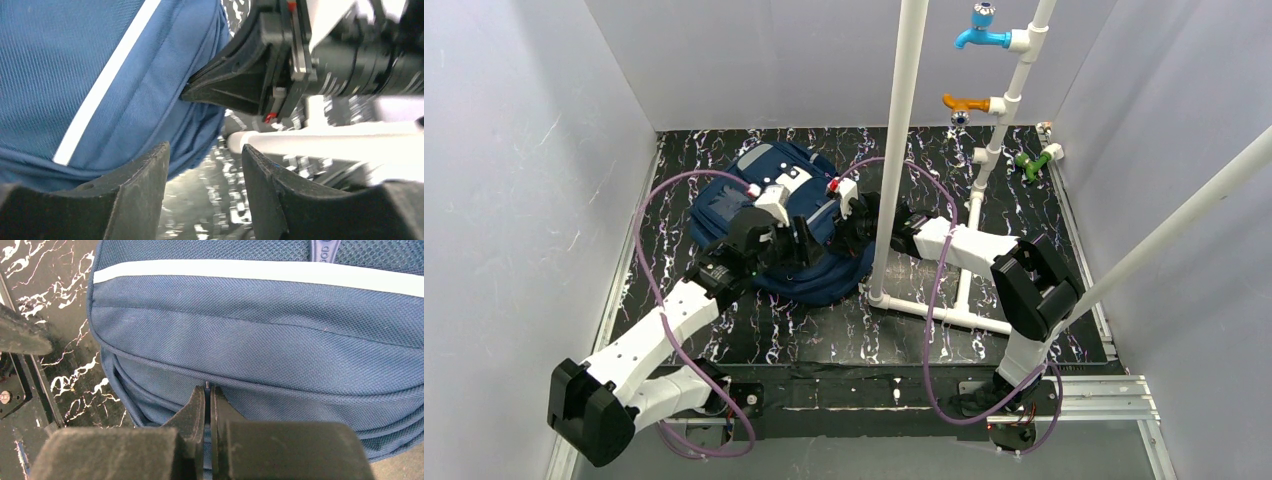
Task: Pack the student bag
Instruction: Zip the student bag at the center of the board.
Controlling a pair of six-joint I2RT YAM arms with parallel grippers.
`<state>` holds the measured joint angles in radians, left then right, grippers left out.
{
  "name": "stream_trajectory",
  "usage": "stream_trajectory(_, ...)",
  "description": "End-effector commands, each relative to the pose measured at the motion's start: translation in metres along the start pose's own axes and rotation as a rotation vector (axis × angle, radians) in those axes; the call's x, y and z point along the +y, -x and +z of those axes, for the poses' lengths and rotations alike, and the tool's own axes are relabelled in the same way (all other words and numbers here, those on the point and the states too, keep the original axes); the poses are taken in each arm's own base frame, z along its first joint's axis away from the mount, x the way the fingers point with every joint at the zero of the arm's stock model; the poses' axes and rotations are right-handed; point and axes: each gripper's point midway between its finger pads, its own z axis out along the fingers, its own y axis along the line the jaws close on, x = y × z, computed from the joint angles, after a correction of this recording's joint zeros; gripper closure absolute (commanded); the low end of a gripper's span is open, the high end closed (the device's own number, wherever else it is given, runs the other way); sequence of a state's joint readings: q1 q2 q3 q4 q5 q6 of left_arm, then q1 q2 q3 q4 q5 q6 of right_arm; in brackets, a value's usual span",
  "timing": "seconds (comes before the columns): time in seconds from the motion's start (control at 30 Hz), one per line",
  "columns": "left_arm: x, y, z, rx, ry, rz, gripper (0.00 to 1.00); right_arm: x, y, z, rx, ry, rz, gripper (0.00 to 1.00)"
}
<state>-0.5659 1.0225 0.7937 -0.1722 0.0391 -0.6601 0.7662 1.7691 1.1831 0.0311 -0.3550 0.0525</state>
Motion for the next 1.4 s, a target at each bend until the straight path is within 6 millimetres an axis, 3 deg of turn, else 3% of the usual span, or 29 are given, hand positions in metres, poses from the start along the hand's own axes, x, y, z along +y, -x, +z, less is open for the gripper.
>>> stream_trajectory(0.0, 0.015, -0.006, -0.001, 0.066, -0.024, 0.648, 0.44, 0.024, 0.039, 0.002, -0.1, 0.077, -0.055, 0.99)
stream_trajectory(0.1, 0.017, 0.001, -0.002, 0.061, -0.016, 0.897, 0.42, 0.028, 0.04, 0.003, -0.117, 0.098, -0.03, 0.99)
stream_trajectory(0.2, 0.018, 0.004, 0.009, 0.034, -0.024, 1.005, 0.45, 0.03, 0.043, 0.005, -0.128, 0.112, -0.012, 0.99)
stream_trajectory(0.4, 0.025, -0.007, 0.031, 0.027, -0.014, 1.05, 0.51, 0.035, 0.05, 0.0, -0.13, 0.125, 0.002, 0.99)
stream_trajectory(0.63, 0.047, 0.0, 0.048, -0.07, 0.119, 0.99, 0.48, 0.043, 0.058, -0.005, -0.159, 0.152, 0.008, 0.99)
stream_trajectory(0.8, 0.074, 0.003, 0.057, -0.088, 0.264, 0.985, 0.6, 0.046, 0.061, -0.005, -0.162, 0.169, 0.018, 0.99)
stream_trajectory(0.93, 0.086, 0.009, 0.053, -0.097, 0.345, 0.988, 0.82, 0.042, 0.062, -0.006, -0.168, 0.146, 0.017, 0.99)
stream_trajectory(1.0, 0.09, 0.009, 0.049, -0.094, 0.358, 0.994, 1.0, 0.033, 0.059, -0.008, -0.167, 0.088, 0.009, 0.99)
stream_trajectory(1.13, 0.103, 0.008, 0.035, -0.062, 0.424, 1.003, 1.0, -0.025, 0.041, -0.02, -0.068, -0.175, -0.033, 0.99)
stream_trajectory(1.23, 0.11, 0.006, 0.025, -0.073, 0.445, 1.0, 1.0, -0.07, 0.031, -0.034, -0.003, -0.277, -0.074, 0.99)
stream_trajectory(1.37, 0.116, 0.004, 0.016, -0.084, 0.465, 0.984, 1.0, -0.102, 0.029, -0.051, 0.02, -0.327, -0.12, 0.99)
